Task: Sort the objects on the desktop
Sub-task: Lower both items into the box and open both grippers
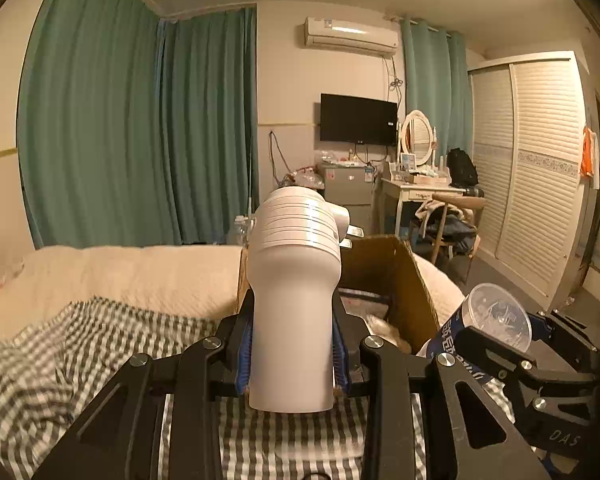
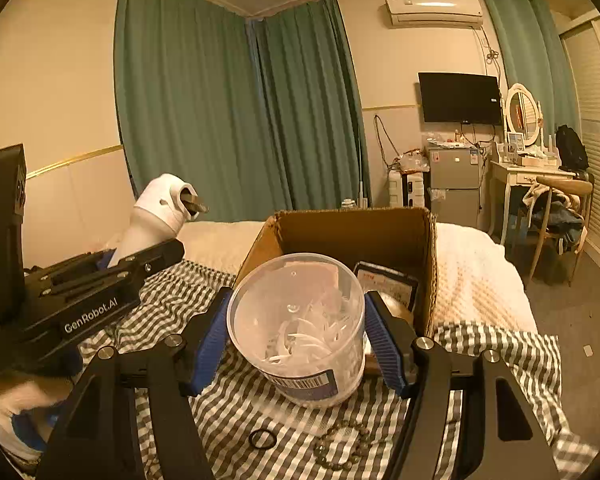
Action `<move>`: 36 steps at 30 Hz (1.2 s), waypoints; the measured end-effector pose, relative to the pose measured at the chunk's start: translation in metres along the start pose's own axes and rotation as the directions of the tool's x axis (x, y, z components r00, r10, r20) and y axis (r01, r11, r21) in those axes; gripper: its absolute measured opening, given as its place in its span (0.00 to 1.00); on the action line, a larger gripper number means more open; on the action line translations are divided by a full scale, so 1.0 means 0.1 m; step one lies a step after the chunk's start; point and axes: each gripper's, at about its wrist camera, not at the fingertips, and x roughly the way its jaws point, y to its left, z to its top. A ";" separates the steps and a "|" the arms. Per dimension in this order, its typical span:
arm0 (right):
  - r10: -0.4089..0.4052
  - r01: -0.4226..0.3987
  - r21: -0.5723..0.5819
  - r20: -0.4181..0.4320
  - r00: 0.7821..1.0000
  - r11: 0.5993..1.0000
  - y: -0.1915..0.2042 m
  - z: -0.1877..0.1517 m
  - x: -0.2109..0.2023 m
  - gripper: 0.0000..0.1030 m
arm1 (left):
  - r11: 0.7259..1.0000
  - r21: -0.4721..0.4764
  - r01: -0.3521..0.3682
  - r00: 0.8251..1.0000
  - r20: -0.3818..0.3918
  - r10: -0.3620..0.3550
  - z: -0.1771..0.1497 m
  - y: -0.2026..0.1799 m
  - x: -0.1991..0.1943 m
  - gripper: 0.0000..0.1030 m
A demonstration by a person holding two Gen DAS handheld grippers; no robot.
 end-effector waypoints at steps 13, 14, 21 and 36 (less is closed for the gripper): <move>-0.027 0.027 0.004 0.040 0.999 1.000 -0.27 0.45 0.30 0.62 | 0.999 0.029 0.046 0.999 -0.009 -0.046 0.30 -0.05 0.58 0.31; -0.029 0.029 0.002 0.042 0.999 1.000 -0.29 0.49 0.34 0.62 | 0.998 0.033 0.046 0.999 -0.016 -0.045 0.29 -0.05 0.66 0.31; -0.030 0.030 -0.006 0.028 0.999 1.000 -0.45 0.58 0.66 0.62 | 0.998 0.026 0.049 0.996 -0.074 -0.047 0.18 -0.03 1.10 0.31; -0.004 0.006 0.018 -0.099 0.995 1.000 -0.82 0.27 1.55 0.62 | 0.996 -0.015 0.085 0.966 -0.245 -0.087 -0.25 0.00 2.03 0.31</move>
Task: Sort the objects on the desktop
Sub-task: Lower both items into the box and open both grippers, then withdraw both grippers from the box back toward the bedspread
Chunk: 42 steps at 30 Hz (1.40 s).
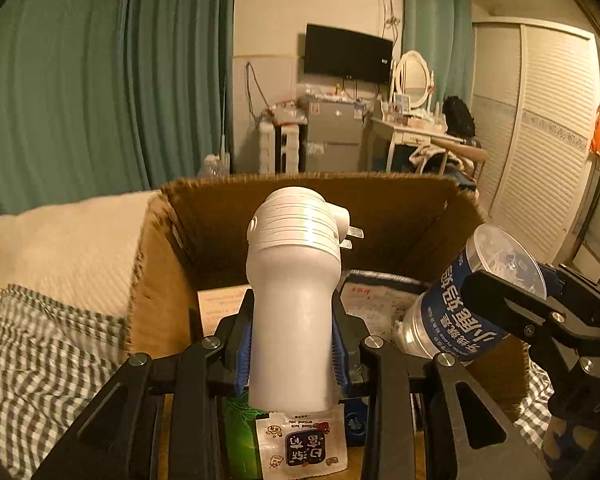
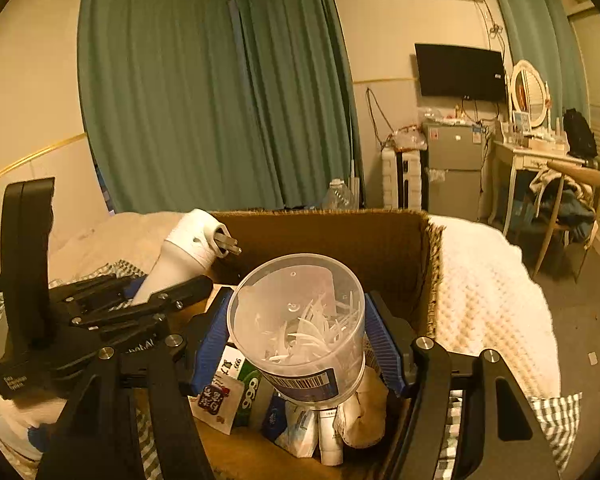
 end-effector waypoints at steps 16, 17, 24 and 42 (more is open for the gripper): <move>-0.036 0.035 0.023 0.042 0.998 0.999 -0.01 0.07 -0.04 0.67 | 0.999 -0.020 -0.025 0.996 0.082 0.026 0.11 0.04 -0.45 0.75; -0.036 0.034 0.027 0.048 0.998 0.999 -0.01 0.09 -0.06 0.67 | 0.999 -0.028 -0.025 0.996 0.088 0.027 0.12 0.05 -0.51 0.76; -0.039 0.036 0.035 0.084 0.996 0.999 0.03 0.19 -0.29 0.71 | 0.999 -0.044 -0.017 0.991 0.133 0.023 0.18 0.07 -0.88 0.90; -0.080 0.085 -0.021 0.190 0.978 0.996 0.40 0.21 -1.15 0.86 | 0.997 -0.073 -0.022 0.943 0.329 0.045 0.33 -0.11 -1.98 1.00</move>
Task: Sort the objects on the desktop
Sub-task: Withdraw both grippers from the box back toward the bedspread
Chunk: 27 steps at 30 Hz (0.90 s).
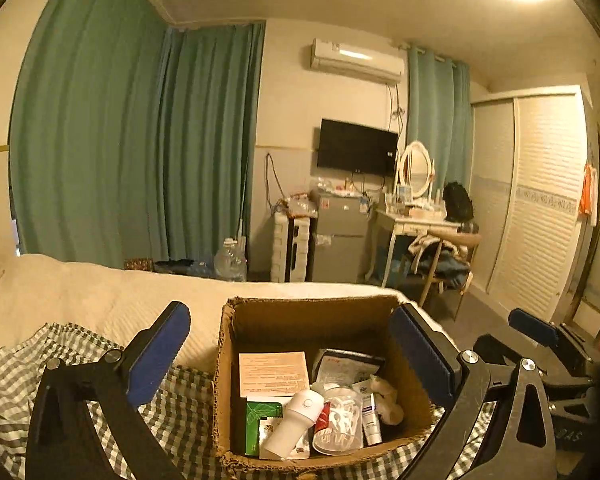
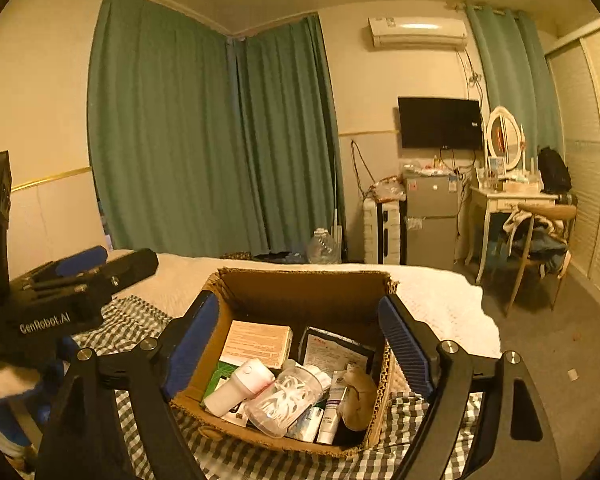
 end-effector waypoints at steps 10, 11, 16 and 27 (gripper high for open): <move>0.022 -0.022 0.006 0.077 0.997 1.000 0.14 0.02 -0.49 1.00 | 1.000 0.009 -0.018 0.999 0.033 0.018 -0.08 -0.01 -0.37 1.00; 0.020 -0.020 0.004 0.088 0.996 1.000 0.15 0.00 -0.54 1.00 | 1.000 0.006 -0.023 0.999 0.037 0.023 -0.13 -0.01 -0.40 1.00; -0.002 0.002 -0.002 0.092 0.996 1.000 0.17 -0.14 -0.69 1.00 | 1.000 -0.007 0.003 1.000 -0.014 -0.003 -0.38 0.04 -0.40 1.00; 0.000 0.000 -0.018 0.032 0.999 1.000 0.23 -0.57 -0.75 1.00 | 0.999 0.009 -0.037 0.994 -0.107 0.038 -0.92 0.15 -0.33 1.00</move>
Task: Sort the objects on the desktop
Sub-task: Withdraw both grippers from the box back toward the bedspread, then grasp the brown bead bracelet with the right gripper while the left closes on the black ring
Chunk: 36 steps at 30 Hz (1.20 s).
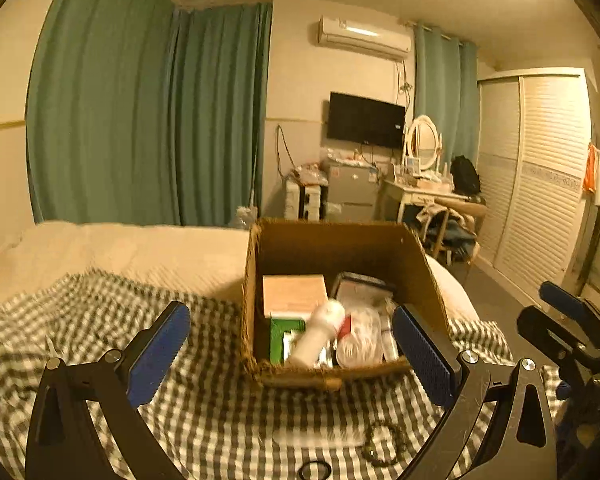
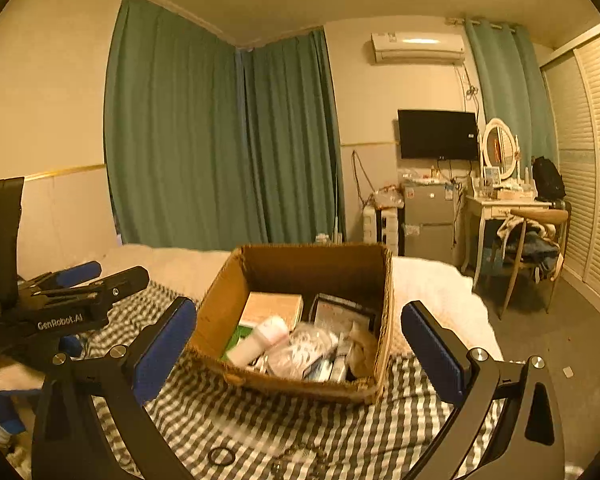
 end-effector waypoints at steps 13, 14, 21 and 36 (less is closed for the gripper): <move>0.054 -0.050 0.030 -0.162 0.985 0.998 0.05 -0.50 0.27 1.00 | 0.991 -0.022 -0.132 0.989 -0.069 0.130 -0.67 0.19 0.41 1.00; 0.055 -0.051 0.026 -0.176 0.983 0.998 0.06 -0.55 0.30 1.00 | 0.992 -0.014 -0.127 0.989 -0.075 0.126 -0.71 0.18 0.45 1.00; 0.059 -0.059 0.010 -0.270 0.961 0.998 0.14 -0.91 0.58 0.99 | 0.995 0.029 -0.100 0.976 -0.190 0.103 -1.10 0.13 0.76 1.00; 0.054 -0.009 0.093 -0.496 0.867 0.996 -0.06 -1.55 1.12 0.88 | 0.990 0.139 -0.019 0.914 -0.399 0.073 -1.81 -0.17 1.13 1.00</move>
